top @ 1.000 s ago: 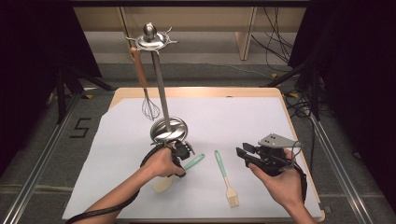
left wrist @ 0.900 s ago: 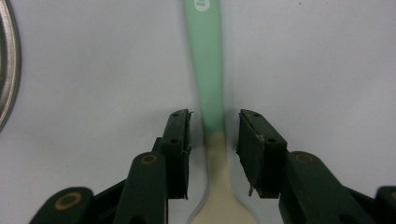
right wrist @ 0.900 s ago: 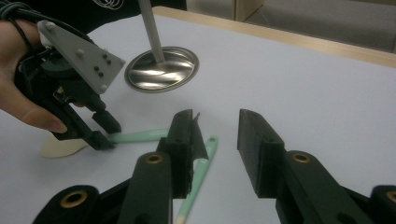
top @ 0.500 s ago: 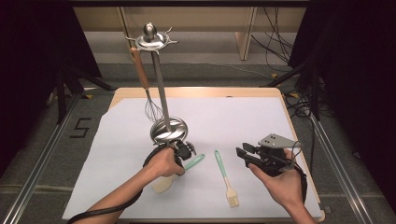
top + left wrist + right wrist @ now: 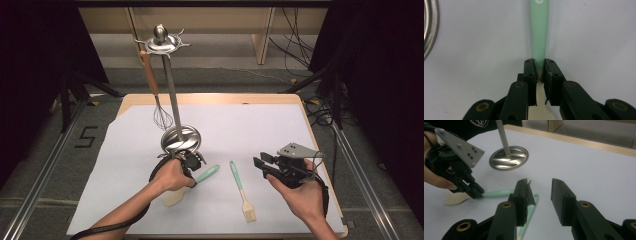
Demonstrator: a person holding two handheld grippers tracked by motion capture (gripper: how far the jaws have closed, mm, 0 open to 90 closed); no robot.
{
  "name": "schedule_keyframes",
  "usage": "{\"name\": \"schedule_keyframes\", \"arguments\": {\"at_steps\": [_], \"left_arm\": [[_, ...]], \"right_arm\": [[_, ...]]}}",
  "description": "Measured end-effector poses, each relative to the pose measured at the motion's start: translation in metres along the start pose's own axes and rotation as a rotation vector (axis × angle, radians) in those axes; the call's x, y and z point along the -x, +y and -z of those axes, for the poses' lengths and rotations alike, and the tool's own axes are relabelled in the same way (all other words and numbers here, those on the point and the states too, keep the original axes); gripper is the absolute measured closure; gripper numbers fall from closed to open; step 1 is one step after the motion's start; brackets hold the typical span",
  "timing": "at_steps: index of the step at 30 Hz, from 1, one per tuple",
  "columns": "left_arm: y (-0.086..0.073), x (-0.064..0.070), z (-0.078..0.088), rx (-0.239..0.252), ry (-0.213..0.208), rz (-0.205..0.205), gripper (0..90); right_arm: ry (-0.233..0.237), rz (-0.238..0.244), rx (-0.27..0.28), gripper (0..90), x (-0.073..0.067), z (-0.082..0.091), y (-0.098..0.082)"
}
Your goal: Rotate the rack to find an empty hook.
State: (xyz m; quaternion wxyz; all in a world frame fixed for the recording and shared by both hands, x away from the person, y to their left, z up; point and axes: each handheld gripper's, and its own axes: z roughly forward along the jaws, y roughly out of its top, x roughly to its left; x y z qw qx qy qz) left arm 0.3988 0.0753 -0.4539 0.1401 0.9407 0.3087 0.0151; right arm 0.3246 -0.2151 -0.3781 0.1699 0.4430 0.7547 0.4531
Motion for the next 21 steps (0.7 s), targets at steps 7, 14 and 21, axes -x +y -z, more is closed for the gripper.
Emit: {"name": "schedule_keyframes", "arguments": {"at_steps": [7,14,21], "left_arm": [[-0.012,0.001,0.015,0.204,0.006,0.056,80.3],[-0.019,0.006,0.034,0.419,0.039,0.088,80.2],[-0.016,0.021,0.050,0.699,0.064,0.083,80.1]], "right_arm": [[-0.001,0.052,0.030,66.8,0.003,-0.002,0.001],[-0.004,0.017,0.044,66.0,-0.002,-0.002,0.003],[0.014,0.010,0.100,63.3,-0.008,-0.006,0.009]]}}
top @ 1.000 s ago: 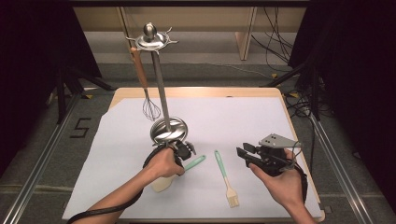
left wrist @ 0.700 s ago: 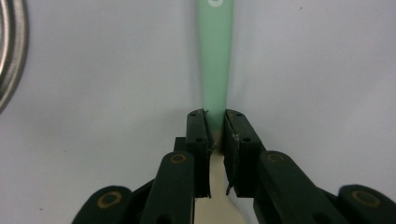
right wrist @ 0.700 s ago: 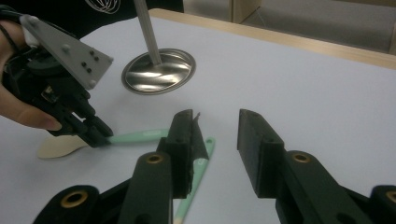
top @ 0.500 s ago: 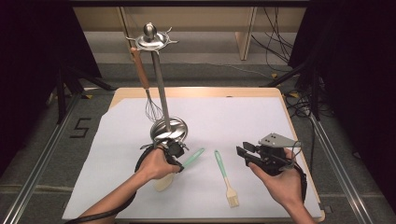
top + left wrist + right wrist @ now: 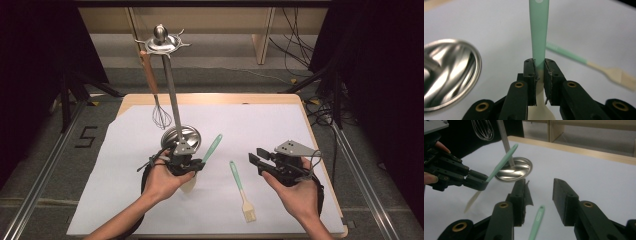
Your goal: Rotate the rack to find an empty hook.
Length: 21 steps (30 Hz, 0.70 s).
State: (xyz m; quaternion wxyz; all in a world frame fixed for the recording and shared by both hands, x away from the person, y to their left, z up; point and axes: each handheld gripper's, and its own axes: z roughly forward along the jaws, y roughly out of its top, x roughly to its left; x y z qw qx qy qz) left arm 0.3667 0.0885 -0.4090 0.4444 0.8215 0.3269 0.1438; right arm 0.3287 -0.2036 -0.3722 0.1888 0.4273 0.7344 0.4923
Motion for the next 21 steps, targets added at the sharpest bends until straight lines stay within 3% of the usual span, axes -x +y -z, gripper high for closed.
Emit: {"name": "schedule_keyframes", "arguments": {"at_steps": [1,2,4,8,11,12,13,14,16,18,21], "left_arm": [[0.001,0.004,0.001,0.031,0.011,0.032,80.1],[0.003,0.006,0.002,0.057,0.011,0.032,80.1],[0.006,0.012,0.004,0.131,0.024,0.050,80.1],[0.010,0.016,0.008,0.187,0.026,0.041,80.0],[0.013,0.019,0.009,0.208,0.025,0.034,80.0],[0.014,0.020,0.010,0.202,0.026,0.030,80.0],[0.014,0.021,0.011,0.216,0.027,0.033,80.0],[0.014,0.022,0.012,0.207,0.032,0.016,80.0],[0.014,0.024,0.012,0.231,0.031,0.017,80.0],[0.014,0.025,0.013,0.225,0.031,0.010,80.0],[0.015,0.027,0.013,0.230,0.028,0.008,79.9]], "right_arm": [[0.007,0.004,0.005,62.9,-0.001,0.000,0.003],[0.014,-0.028,0.019,62.3,-0.003,-0.001,0.005],[0.035,-0.014,0.038,61.4,-0.006,-0.003,0.011],[0.056,-0.019,0.068,59.9,-0.014,-0.009,0.021],[0.072,-0.016,0.082,59.2,-0.020,-0.016,0.027],[0.074,-0.045,0.069,59.0,-0.024,-0.016,0.028],[0.081,-0.018,0.091,58.9,-0.024,-0.020,0.030],[0.081,-0.038,0.086,58.7,-0.026,-0.022,0.031],[0.089,-0.018,0.094,58.4,-0.027,-0.026,0.033],[0.094,-0.049,0.083,58.0,-0.032,-0.029,0.035],[0.095,-0.010,0.105,57.8,-0.031,-0.033,0.038]]}}
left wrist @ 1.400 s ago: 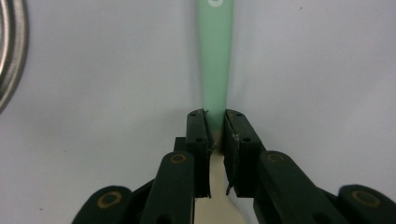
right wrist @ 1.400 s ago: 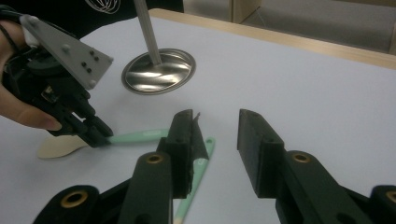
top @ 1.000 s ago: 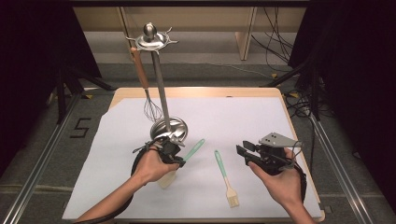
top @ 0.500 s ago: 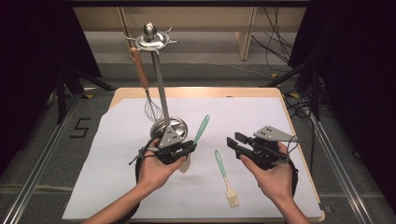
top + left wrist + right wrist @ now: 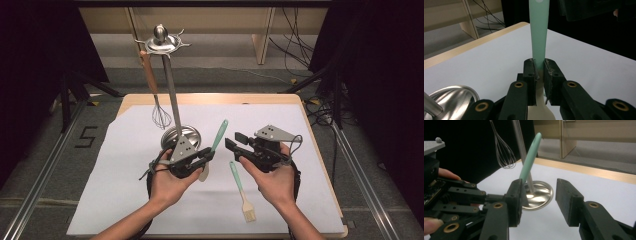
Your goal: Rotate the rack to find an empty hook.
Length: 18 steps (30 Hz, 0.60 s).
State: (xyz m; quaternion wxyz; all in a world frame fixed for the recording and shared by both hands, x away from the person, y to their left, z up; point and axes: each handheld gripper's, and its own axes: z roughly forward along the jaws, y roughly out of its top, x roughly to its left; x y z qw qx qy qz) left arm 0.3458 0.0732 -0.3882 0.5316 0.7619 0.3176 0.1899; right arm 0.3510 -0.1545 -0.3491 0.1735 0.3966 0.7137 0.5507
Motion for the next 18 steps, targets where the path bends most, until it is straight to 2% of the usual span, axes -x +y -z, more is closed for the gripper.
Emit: {"name": "schedule_keyframes", "arguments": {"at_steps": [1,4,5,11,13,15,18], "left_arm": [[0.0004,0.0001,0.0002,-0.005,-0.001,-0.011,79.9],[0.0003,0.0015,-0.0005,0.006,-0.007,-0.009,80.0],[0.0006,0.0024,0.0002,0.000,0.000,-0.012,79.9],[0.0011,0.0043,0.0001,0.008,-0.001,-0.033,79.9],[0.0012,0.0051,0.0002,0.005,-0.001,-0.035,79.9],[0.0008,0.0063,0.0002,0.008,-0.001,-0.032,79.9],[0.0008,0.0077,0.0002,0.008,-0.001,-0.049,79.9]], "right_arm": [[0.003,-0.009,-0.004,57.8,-0.0009,-0.0012,0.0002],[0.009,-0.017,0.002,58.6,-0.0021,-0.0018,0.0014],[0.009,-0.046,-0.005,59.5,-0.0042,-0.0012,0.0019],[0.026,-0.018,0.016,61.3,-0.0045,-0.0039,0.0051],[0.011,-0.006,0.013,62.7,-0.0052,-0.0045,0.0064],[0.019,-0.016,0.010,64.2,-0.0063,-0.0058,0.0067],[0.024,-0.027,0.009,65.8,-0.0070,-0.0080,0.0074]]}}
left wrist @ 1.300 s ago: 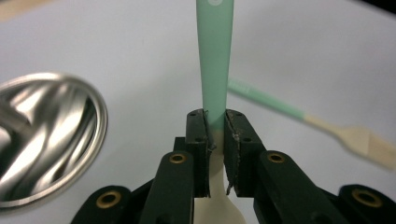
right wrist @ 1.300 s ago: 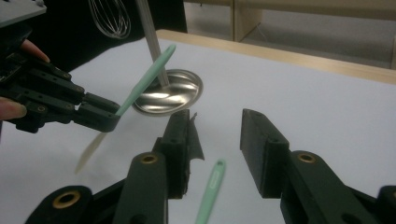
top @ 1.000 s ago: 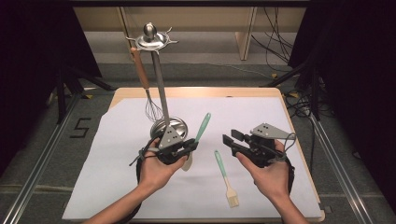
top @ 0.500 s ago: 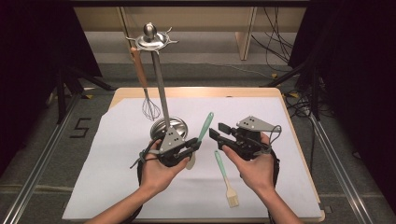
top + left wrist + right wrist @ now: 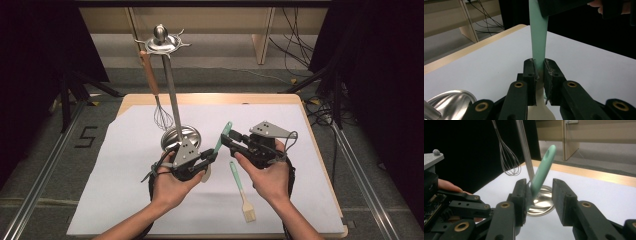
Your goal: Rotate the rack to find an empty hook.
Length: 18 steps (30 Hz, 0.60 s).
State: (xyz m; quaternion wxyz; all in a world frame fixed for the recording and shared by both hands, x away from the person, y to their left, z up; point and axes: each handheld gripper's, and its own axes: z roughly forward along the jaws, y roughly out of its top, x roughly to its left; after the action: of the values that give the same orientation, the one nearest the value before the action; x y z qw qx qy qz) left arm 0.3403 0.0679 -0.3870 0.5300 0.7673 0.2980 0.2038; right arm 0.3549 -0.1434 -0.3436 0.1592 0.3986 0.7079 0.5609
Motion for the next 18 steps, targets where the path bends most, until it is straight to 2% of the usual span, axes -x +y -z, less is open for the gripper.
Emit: {"name": "schedule_keyframes", "arguments": {"at_steps": [2,3,4,8,9,10,11,12,16,17,18], "left_arm": [[-0.0004,0.0003,-0.0003,0.002,0.002,-0.003,79.9],[-0.0007,0.0010,-0.0007,-0.002,0.001,0.003,79.9],[-0.0007,0.0001,-0.0014,0.006,-0.003,-0.014,79.9],[-0.0007,0.0025,-0.0014,0.002,0.002,-0.025,79.9],[-0.0007,0.0028,-0.0015,0.002,0.002,-0.025,79.8],[-0.0008,0.0028,-0.0013,0.002,0.003,-0.028,79.8],[-0.0009,0.0024,-0.0015,0.001,0.001,-0.028,79.8],[-0.0012,0.0022,-0.0016,-0.002,0.001,-0.022,79.8],[-0.0014,0.0002,-0.0026,0.000,-0.016,-0.028,79.4],[-0.0010,-0.0013,-0.0031,-0.002,-0.038,-0.035,78.9],[-0.0010,-0.0022,-0.0030,0.009,-0.053,-0.029,77.2]], "right_arm": [[-0.013,0.018,0.001,66.9,0.0010,-0.0010,0.0005],[-0.005,0.008,0.001,68.2,0.0003,-0.0008,0.0009],[-0.005,0.008,0.006,69.4,0.0002,-0.0012,0.0011],[0.008,-0.009,-0.005,73.0,-0.0016,-0.0028,0.0022],[0.011,0.003,0.003,73.9,-0.0011,-0.0036,0.0022],[0.011,-0.017,-0.015,74.9,-0.0029,-0.0028,0.0025],[0.004,0.016,-0.010,75.7,-0.0015,-0.0041,0.0024],[0.008,0.013,-0.008,76.8,-0.0022,-0.0042,0.0023],[0.065,0.009,-0.010,81.8,-0.0053,-0.0036,0.0038],[0.077,0.005,-0.015,82.6,-0.0067,-0.0031,0.0042],[0.084,0.028,-0.020,82.8,-0.0068,-0.0032,0.0051]]}}
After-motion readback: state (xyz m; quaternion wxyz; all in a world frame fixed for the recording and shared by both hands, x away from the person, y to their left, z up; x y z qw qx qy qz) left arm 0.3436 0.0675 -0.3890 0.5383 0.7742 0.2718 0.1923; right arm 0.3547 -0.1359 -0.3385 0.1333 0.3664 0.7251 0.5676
